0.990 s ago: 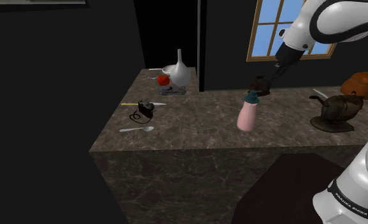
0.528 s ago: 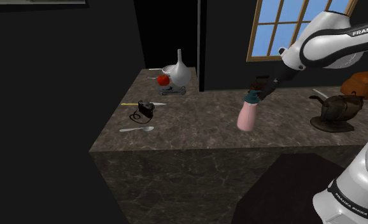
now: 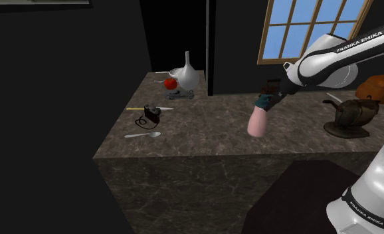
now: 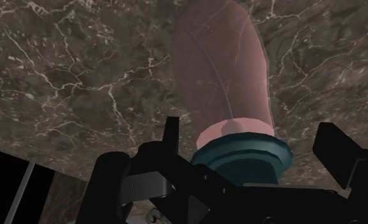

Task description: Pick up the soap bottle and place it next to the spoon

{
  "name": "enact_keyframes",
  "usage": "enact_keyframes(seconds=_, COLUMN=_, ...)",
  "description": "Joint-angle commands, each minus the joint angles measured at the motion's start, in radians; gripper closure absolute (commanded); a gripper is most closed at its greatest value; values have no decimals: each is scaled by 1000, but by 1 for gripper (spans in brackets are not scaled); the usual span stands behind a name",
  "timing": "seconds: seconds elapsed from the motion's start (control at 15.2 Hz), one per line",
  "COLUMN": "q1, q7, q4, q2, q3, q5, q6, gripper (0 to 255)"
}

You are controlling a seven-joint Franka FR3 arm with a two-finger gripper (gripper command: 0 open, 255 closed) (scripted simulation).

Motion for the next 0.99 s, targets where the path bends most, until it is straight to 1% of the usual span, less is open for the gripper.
enact_keyframes(seconds=0.0, q1=24, q7=-17, q4=-3, q2=35, q3=-17, q5=20, q6=40, gripper=0)
enact_keyframes(seconds=0.13, q1=45, q7=-30, q4=-2, q2=63, q3=-31, q5=38, q6=68, gripper=0)
enact_keyframes(seconds=0.66, q1=45, q7=-30, q4=-2, q2=63, q3=-31, q5=38, q6=68, gripper=0)
enact_keyframes(seconds=0.73, q1=45, q7=-30, q4=-2, q2=63, q3=-31, q5=38, q6=68, gripper=255)
enact_keyframes(seconds=0.92, q1=44, q7=-29, q4=-3, q2=61, q3=-30, q5=37, q6=67, gripper=255)
